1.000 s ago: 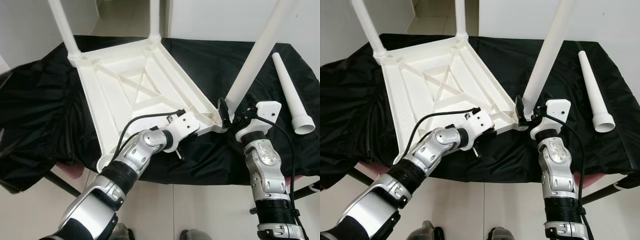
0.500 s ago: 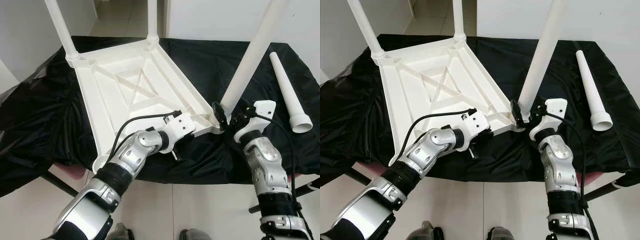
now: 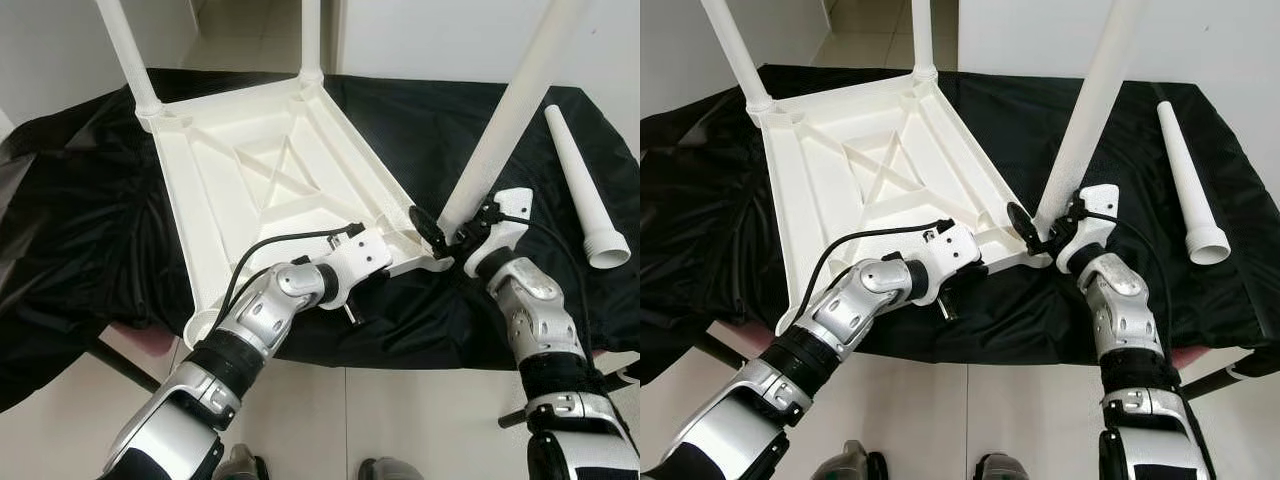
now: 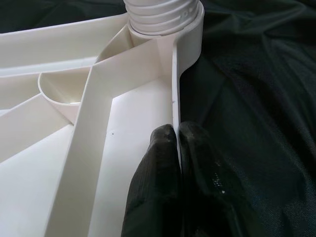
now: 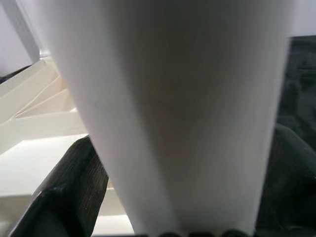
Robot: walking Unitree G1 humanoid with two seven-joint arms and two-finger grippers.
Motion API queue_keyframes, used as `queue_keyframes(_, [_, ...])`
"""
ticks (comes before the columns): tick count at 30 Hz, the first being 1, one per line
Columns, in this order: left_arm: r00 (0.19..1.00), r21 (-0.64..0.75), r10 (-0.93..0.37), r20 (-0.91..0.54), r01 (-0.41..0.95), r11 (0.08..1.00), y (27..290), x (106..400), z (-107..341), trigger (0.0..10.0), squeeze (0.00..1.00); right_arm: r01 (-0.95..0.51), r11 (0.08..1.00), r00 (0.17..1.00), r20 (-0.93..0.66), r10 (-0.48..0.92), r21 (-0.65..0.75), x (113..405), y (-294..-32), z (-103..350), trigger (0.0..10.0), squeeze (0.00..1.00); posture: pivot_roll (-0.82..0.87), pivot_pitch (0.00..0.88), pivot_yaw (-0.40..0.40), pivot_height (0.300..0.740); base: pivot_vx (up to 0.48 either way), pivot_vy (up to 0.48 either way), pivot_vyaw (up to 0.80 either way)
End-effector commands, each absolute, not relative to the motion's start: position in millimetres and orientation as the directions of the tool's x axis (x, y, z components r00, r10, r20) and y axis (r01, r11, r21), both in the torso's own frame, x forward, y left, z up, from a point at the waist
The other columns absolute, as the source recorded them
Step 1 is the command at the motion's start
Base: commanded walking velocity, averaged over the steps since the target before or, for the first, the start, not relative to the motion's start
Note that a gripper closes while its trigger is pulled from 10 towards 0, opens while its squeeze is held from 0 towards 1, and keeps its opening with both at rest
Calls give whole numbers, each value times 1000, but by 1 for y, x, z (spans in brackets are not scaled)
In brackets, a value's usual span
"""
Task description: Building children table
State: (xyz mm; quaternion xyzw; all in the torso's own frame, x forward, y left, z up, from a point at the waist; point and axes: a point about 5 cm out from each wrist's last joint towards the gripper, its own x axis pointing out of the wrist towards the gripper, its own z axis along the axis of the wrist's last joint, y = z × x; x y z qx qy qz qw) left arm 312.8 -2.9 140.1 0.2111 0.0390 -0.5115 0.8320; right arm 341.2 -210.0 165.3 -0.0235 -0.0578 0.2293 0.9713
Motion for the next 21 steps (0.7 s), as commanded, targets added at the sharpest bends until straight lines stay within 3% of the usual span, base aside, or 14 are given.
queue_keyframes(1, [490,309,-817,-304,862,401,2,313,135,10000,0,-462,883,879,93,468,-83,343,-210,165,10000,0,-29,31,14,740,0,0,0])
queue_keyframes(21, [497,329,-815,-299,855,400,1,313,140,10000,0,-569,815,822,-83,563,-106,340,-221,132,10000,0,-24,32,20,740,0,0,0])
